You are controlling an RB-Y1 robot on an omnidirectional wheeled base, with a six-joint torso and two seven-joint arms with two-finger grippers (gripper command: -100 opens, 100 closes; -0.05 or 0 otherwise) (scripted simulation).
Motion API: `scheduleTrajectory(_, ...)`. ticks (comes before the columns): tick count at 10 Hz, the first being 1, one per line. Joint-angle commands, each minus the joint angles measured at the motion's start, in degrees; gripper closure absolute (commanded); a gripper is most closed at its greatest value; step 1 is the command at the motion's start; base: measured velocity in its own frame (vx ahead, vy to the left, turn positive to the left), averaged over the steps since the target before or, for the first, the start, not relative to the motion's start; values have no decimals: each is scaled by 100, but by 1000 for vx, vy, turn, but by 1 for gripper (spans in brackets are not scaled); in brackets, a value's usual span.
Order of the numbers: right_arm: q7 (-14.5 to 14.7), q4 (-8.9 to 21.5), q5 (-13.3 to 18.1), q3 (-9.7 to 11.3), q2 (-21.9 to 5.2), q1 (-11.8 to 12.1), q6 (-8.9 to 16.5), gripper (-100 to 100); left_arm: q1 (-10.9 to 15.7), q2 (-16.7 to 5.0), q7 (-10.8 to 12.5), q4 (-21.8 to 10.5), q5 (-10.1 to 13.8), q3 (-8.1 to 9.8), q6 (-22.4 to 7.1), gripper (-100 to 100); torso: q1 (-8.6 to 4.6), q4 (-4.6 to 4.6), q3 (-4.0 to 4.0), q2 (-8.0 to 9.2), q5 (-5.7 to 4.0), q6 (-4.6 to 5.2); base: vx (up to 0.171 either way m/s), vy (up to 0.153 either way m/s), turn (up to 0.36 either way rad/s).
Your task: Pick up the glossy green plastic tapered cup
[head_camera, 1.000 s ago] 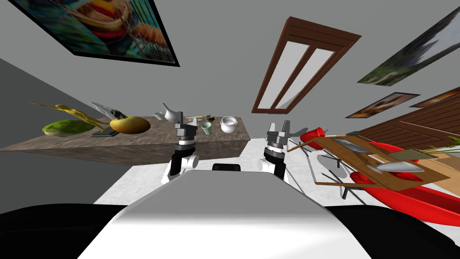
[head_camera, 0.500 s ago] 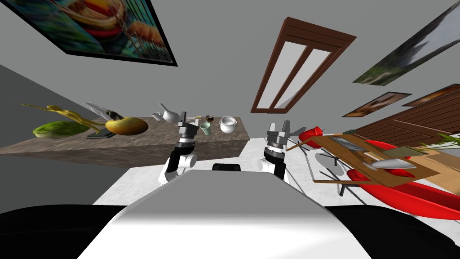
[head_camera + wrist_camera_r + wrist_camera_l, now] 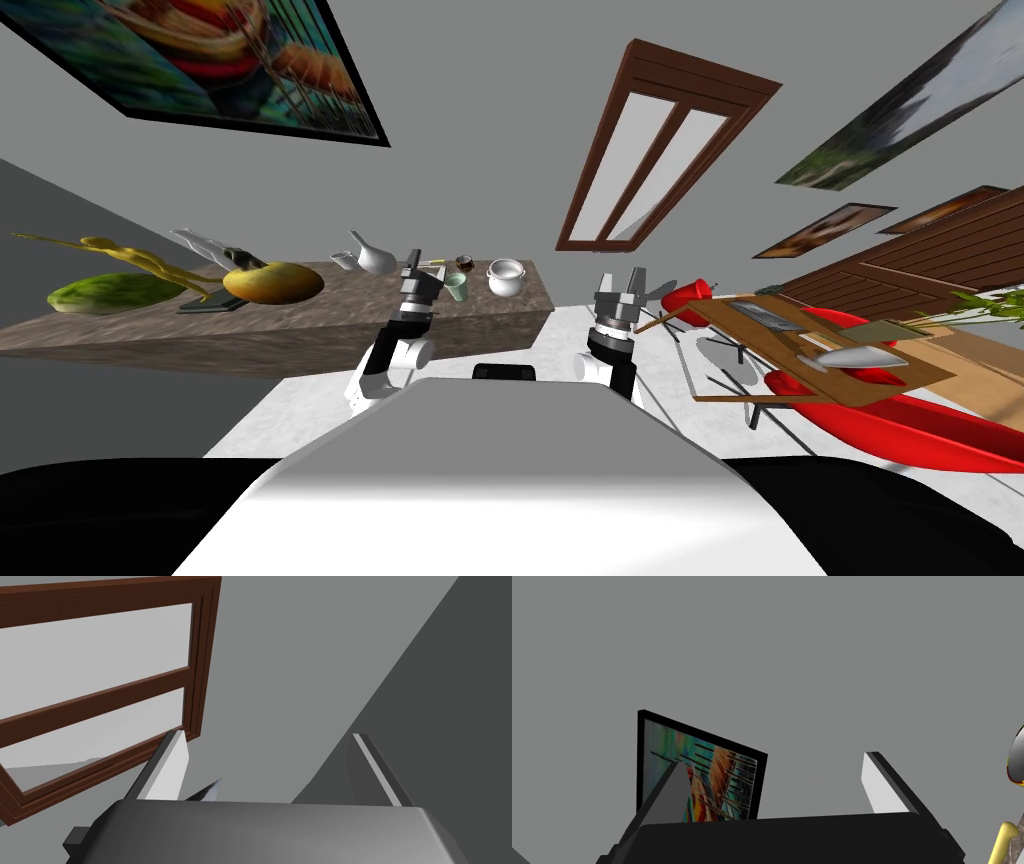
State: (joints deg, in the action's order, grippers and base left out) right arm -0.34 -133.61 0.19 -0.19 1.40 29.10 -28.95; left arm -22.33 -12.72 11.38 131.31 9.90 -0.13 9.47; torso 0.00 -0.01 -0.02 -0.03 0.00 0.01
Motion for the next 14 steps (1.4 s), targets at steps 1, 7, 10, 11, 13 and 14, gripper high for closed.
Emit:
scheduleTrajectory(1,0,0,0,0,0,0,0,0,42,-80,72,-22,68,31,-267,-100,0,0,0,0,0,0,4,1,-21)
scheduleTrajectory(7,0,0,0,0,0,0,0,0,296,-594,503,-77,521,231,-1212,-100,0,0,1,1,0,-2,3,-1,-40)
scheduleTrajectory(10,0,0,0,0,0,0,0,0,383,-773,661,-98,684,299,-1687,-100,0,0,0,0,0,0,5,-1,-43)
scheduleTrajectory(11,0,0,0,0,0,0,0,0,383,-773,661,-98,684,299,-1802,-100,0,0,0,0,0,-2,0,0,0)
scheduleTrajectory(13,0,0,0,0,0,0,0,0,469,-954,826,-122,850,364,-2149,-100,0,0,0,0,0,-1,4,-2,-51)
scheduleTrajectory(14,0,0,0,0,0,0,0,0,469,-954,826,-122,850,364,-2221,-100,0,0,0,0,0,-2,0,0,0)
